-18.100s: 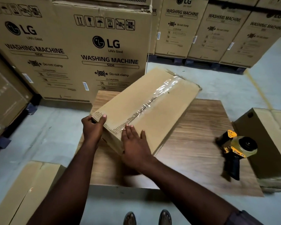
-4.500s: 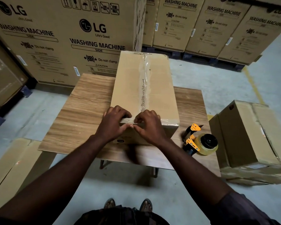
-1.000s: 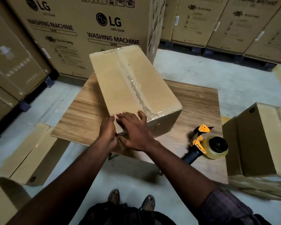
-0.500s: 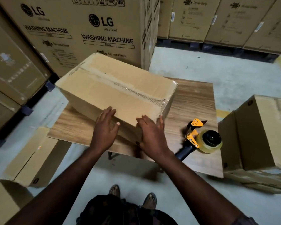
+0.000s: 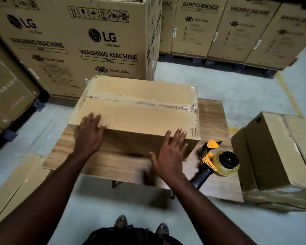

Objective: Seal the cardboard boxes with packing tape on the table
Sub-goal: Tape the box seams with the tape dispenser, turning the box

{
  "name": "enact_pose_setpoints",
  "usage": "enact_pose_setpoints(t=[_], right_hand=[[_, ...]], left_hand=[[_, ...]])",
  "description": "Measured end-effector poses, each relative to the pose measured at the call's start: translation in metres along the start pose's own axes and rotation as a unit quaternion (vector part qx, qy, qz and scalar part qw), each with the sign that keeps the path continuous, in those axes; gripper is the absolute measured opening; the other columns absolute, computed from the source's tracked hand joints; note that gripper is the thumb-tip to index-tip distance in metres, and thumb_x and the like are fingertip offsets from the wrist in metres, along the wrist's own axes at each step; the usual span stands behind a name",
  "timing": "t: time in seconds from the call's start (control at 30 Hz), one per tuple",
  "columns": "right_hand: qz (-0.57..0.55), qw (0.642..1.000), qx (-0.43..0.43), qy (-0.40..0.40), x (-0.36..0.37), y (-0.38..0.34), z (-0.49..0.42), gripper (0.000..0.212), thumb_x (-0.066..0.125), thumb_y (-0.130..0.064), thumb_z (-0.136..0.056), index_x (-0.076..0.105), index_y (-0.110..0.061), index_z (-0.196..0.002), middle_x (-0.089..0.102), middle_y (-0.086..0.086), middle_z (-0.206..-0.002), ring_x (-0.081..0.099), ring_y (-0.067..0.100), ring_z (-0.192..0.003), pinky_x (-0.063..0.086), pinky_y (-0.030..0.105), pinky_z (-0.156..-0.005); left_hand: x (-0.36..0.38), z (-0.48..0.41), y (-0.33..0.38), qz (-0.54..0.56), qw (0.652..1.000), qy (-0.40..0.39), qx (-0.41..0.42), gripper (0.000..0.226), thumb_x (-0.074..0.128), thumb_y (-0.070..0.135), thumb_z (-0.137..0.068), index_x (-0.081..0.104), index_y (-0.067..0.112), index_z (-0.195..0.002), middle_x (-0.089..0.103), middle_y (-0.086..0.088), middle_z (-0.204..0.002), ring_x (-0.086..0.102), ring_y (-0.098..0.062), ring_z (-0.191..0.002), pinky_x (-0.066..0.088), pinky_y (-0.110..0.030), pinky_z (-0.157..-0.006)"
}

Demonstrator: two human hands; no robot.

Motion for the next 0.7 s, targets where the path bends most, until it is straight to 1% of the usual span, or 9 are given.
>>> enact_pose_setpoints(t=[0.07, 0.13, 0.23, 0.33, 0.4, 0.5, 0.57, 0.63, 0.7], right_hand=[[-0.011, 1.0, 0.0, 0.012, 0.001, 0.004, -0.005, 0.1, 0.056, -0.062, -0.087, 0.019, -0.003, -0.158, 0.0, 0.035, -0.162, -0.004, 0.052, -0.151, 0.021, 0.065, -0.118], [-0.011, 1.0, -0.014, 0.011, 0.001, 0.007, -0.014, 0.095, 0.045, -0.065, -0.091, 0.018, -0.003, -0.158, -0.001, 0.035, -0.162, -0.005, 0.051, -0.151, 0.017, 0.062, -0.121], [-0.011, 1.0, -0.022, 0.008, -0.002, 0.019, -0.034, 0.093, 0.03, -0.07, -0.093, 0.019, -0.005, -0.159, 0.001, 0.033, -0.163, -0.006, 0.048, -0.152, 0.014, 0.059, -0.122], [-0.017, 1.0, -0.003, -0.006, -0.01, 0.028, -0.065, 0.086, 0.031, -0.071, -0.097, 0.025, -0.009, -0.156, 0.004, 0.029, -0.165, -0.002, 0.045, -0.153, 0.014, 0.061, -0.12], [-0.023, 0.999, 0.027, -0.018, -0.018, 0.035, -0.092, 0.084, 0.031, -0.071, -0.097, 0.028, -0.01, -0.155, 0.005, 0.026, -0.166, -0.001, 0.042, -0.154, 0.013, 0.063, -0.119], [-0.031, 0.996, 0.08, -0.039, -0.027, 0.044, -0.132, 0.088, 0.029, -0.074, -0.096, 0.026, -0.008, -0.155, 0.003, 0.024, -0.166, -0.001, 0.042, -0.154, 0.011, 0.065, -0.118], [-0.028, 0.993, 0.109, -0.048, -0.027, 0.044, -0.147, 0.09, 0.032, -0.069, -0.098, 0.02, -0.002, -0.157, 0.001, 0.023, -0.167, -0.001, 0.043, -0.154, 0.012, 0.067, -0.118], [-0.012, 0.994, 0.098, -0.046, -0.021, 0.024, -0.147, 0.083, 0.03, -0.06, -0.102, 0.017, 0.001, -0.157, 0.001, 0.02, -0.168, -0.001, 0.043, -0.154, 0.011, 0.067, -0.118], [-0.012, 0.997, 0.053, -0.05, -0.009, -0.018, -0.13, 0.079, 0.028, -0.056, -0.103, 0.015, -0.001, -0.159, -0.001, 0.017, -0.169, -0.004, 0.042, -0.154, 0.003, 0.066, -0.12]], left_hand=[[-0.015, -0.017, -0.028, -0.026, 0.999, 0.008, -0.036, 0.058, 0.037, 0.052, -0.103, 0.037, 0.023, -0.153, 0.024, -0.006, -0.165, 0.018, -0.032, -0.152, 0.014, -0.066, -0.117], [-0.023, -0.027, -0.042, -0.053, 0.998, 0.002, -0.034, 0.059, 0.039, 0.05, -0.105, 0.034, 0.02, -0.155, 0.022, -0.008, -0.165, 0.015, -0.035, -0.152, 0.014, -0.065, -0.117], [-0.022, -0.031, -0.043, -0.055, 0.998, -0.008, -0.002, 0.068, 0.035, 0.054, -0.101, 0.038, 0.01, -0.152, 0.03, -0.02, -0.16, 0.027, -0.043, -0.146, 0.022, -0.059, -0.118], [-0.022, -0.019, -0.035, -0.035, 0.999, -0.005, 0.0, 0.066, 0.042, 0.047, -0.098, 0.044, 0.002, -0.146, 0.041, -0.027, -0.151, 0.039, -0.042, -0.138, 0.028, -0.051, -0.115], [-0.021, -0.002, -0.022, -0.027, 1.0, -0.005, 0.012, 0.062, 0.049, 0.043, -0.098, 0.047, 0.002, -0.144, 0.044, -0.028, -0.148, 0.04, -0.04, -0.138, 0.028, -0.049, -0.113], [-0.013, 0.034, -0.004, -0.002, 0.999, -0.025, 0.04, 0.057, 0.059, 0.035, -0.098, 0.049, 0.004, -0.145, 0.044, -0.023, -0.151, 0.041, -0.037, -0.138, 0.03, -0.045, -0.113], [-0.009, 0.056, 0.001, 0.021, 0.997, -0.044, 0.062, 0.059, 0.055, 0.04, -0.095, 0.052, 0.007, -0.144, 0.045, -0.016, -0.153, 0.047, -0.036, -0.135, 0.034, -0.039, -0.111], [-0.012, 0.063, -0.003, 0.046, 0.994, -0.064, 0.078, 0.061, 0.051, 0.042, -0.091, 0.055, 0.009, -0.142, 0.046, -0.009, -0.153, 0.051, -0.032, -0.132, 0.034, -0.032, -0.108], [-0.019, 0.058, -0.013, 0.069, 0.991, -0.072, 0.088, 0.058, 0.05, 0.041, -0.091, 0.057, 0.013, -0.142, 0.047, -0.001, -0.152, 0.051, -0.029, -0.131, 0.031, -0.027, -0.106]])
Point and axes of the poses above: each hand's wrist, its own z-axis away from the middle knuckle, its own x-axis out of the palm, y = z × x, the point moved 4 cm from there along -z, towards the middle knuckle
